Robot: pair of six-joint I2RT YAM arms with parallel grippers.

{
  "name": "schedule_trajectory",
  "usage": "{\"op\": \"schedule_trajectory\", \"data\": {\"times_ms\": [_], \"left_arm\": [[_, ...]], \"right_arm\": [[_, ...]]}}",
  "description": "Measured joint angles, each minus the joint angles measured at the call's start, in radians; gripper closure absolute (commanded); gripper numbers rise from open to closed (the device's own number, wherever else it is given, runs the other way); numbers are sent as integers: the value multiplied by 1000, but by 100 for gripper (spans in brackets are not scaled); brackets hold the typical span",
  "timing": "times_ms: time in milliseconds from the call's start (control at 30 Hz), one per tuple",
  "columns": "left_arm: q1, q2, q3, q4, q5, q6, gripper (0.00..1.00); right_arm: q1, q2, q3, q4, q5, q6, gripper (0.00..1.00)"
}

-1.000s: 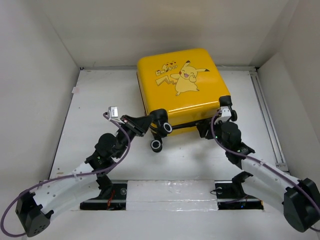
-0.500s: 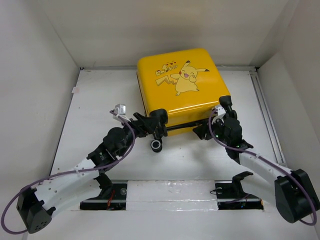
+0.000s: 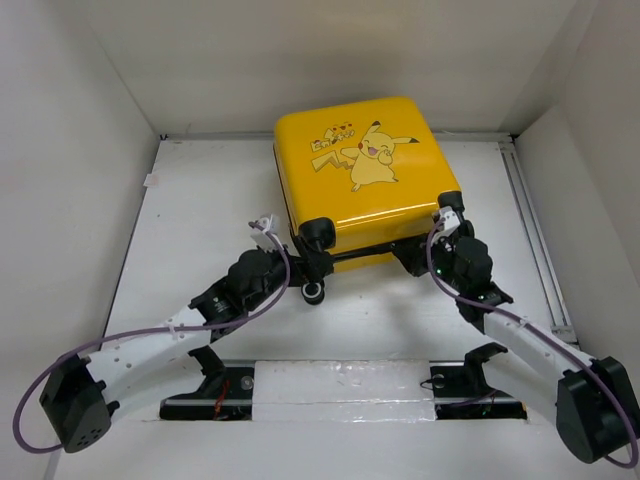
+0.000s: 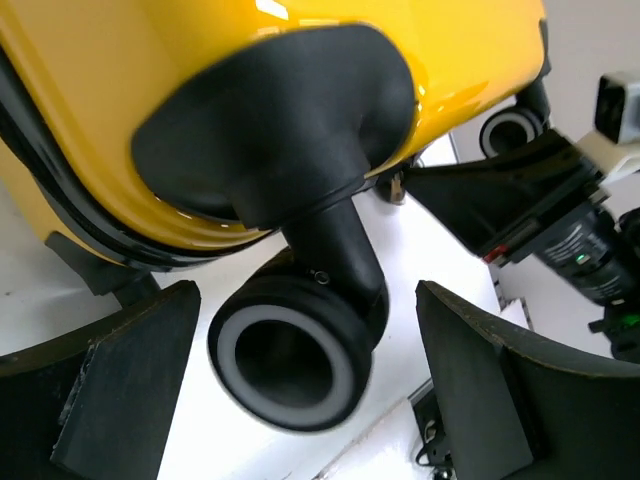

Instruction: Pack the luggage

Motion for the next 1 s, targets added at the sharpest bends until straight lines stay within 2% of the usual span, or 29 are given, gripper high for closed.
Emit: {"op": "schedule_trajectory", "data": {"times_ms": [100, 200, 300, 333, 433, 500, 600, 633, 667, 733, 767, 800, 867, 900, 933, 1000], "left_arm": [[0, 27, 0, 5, 28, 3, 16], [0, 45, 0, 23, 49, -1, 19], [0, 55, 0, 66, 60, -2, 21], [0, 62, 0, 82, 63, -2, 21], [0, 93, 0, 111, 74, -3, 22], [0, 115, 0, 124, 81, -4, 25], [0, 133, 0, 135, 86, -5, 30], [0, 136, 0, 138, 86, -6, 38], [0, 139, 0, 140, 86, -10, 41], [0, 140, 0, 144, 85, -9, 51], [0, 140, 0, 146, 85, -10, 61], [0, 140, 0, 146, 85, -10, 65], [0, 140, 0, 148, 84, -10, 77], [0, 140, 0, 148, 83, -11, 92], [0, 140, 0, 148, 81, -13, 99], [0, 140, 0, 148, 75, -14, 100]], "right_arm": [[0, -20, -3, -5, 21, 7, 94], [0, -17, -4, -12, 35, 11, 95], [0, -1, -4, -12, 41, 13, 85], [0, 6, -4, -12, 42, 17, 74], [0, 27, -3, -14, 46, 24, 58], [0, 28, -4, -16, 48, 26, 54], [0, 31, -4, -12, 47, 24, 54], [0, 35, -4, -10, 46, 24, 56], [0, 43, -4, -6, 44, 25, 61], [0, 66, -4, 4, 40, 27, 61], [0, 80, -3, 10, 37, 29, 61], [0, 94, -3, 11, 32, 31, 63], [0, 117, -3, 13, 22, 32, 77], [0, 124, -3, 15, 19, 34, 89], [0, 129, -3, 18, 13, 36, 93], [0, 127, -3, 23, 8, 45, 100]]}}
